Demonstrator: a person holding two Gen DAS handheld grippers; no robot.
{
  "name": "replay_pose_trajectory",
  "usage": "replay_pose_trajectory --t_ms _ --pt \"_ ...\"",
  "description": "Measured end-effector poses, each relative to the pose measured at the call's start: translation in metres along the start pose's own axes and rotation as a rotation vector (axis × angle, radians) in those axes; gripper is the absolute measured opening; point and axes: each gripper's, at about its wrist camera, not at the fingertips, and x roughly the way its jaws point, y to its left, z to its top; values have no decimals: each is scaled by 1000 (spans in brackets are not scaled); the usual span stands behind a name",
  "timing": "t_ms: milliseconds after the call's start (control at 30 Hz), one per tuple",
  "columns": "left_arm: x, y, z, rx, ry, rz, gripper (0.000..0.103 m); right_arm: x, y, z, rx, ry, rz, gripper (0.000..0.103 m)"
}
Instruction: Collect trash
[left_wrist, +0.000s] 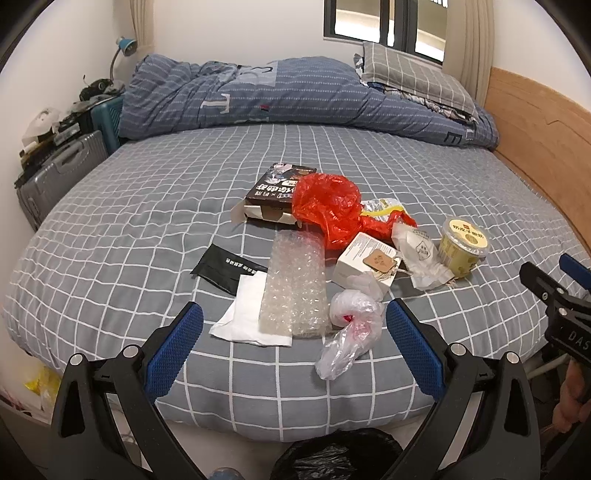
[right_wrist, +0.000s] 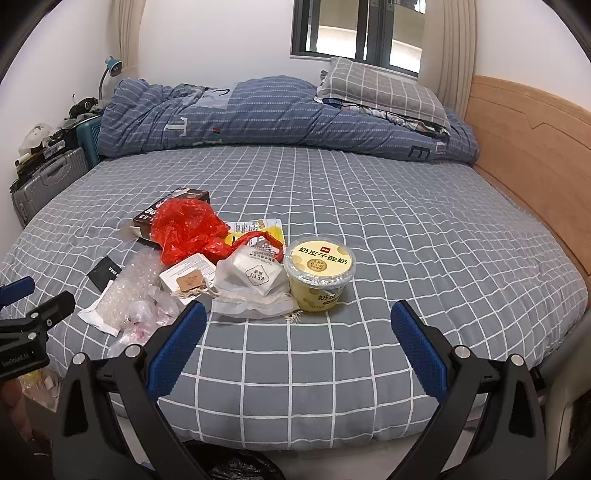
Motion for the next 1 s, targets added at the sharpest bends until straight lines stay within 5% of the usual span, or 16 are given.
replay_pose_trajectory --t_ms 1000 --pt "-2 7 1 -10 4 14 97 1 -2 0 0 1 9 96"
